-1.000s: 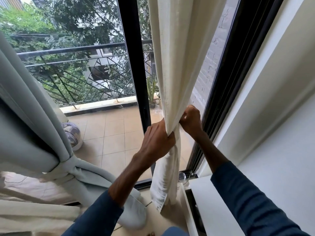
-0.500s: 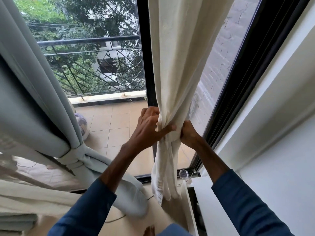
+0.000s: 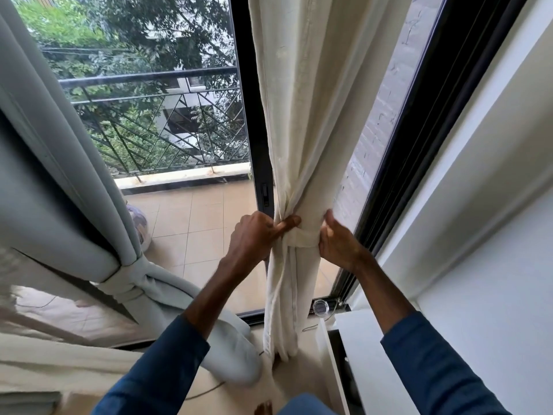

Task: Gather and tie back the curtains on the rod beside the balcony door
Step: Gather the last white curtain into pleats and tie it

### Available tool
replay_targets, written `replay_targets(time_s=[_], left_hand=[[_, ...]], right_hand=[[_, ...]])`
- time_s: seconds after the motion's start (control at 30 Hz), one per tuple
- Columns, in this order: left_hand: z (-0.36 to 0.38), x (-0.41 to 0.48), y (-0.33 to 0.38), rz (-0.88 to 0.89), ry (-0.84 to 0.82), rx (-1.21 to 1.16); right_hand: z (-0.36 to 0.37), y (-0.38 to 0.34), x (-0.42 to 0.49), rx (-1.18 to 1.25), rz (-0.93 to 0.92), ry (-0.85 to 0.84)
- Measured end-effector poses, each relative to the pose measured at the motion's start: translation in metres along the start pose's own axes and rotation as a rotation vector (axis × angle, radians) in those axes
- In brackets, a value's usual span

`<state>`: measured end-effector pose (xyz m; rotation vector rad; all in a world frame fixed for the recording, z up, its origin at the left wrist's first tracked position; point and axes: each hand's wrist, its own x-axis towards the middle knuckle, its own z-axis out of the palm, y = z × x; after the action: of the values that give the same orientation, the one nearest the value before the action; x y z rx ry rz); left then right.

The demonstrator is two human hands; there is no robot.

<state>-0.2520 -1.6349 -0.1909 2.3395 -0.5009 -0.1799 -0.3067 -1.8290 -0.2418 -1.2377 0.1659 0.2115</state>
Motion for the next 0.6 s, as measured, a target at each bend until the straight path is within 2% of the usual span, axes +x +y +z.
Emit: replay_targets(time_s=[0.1, 0.17, 0.23, 0.33, 0.5, 0.6], left_hand=[[0.002, 0.001, -0.002, 0.022, 0.023, -0.006], [0.002, 0.0, -0.001, 0.051, 0.014, -0.015], [0.0, 0.0, -0.004, 0.085, 0.0, -0.002], [-0.009, 0.0, -0.015, 0.17, -0.051, -0.004], [-0.027, -0.002, -0.033, 0.228, -0.023, 0.001], [-0.032, -0.005, -0.042, 0.2, 0.029, -0.005]], right_hand=[[0.003, 0.001, -0.005, -0.3, -0.089, -0.107], [0.012, -0.003, -0.003, -0.429, -0.204, -0.002], [0.015, -0.003, -0.001, -0.429, -0.286, 0.083], [0.009, -0.001, -0.003, -0.441, -0.269, 0.143], [0.0, -0.004, -0.009, -0.434, -0.235, 0.116], [-0.002, -0.005, -0.008, -0.408, -0.238, 0.138]])
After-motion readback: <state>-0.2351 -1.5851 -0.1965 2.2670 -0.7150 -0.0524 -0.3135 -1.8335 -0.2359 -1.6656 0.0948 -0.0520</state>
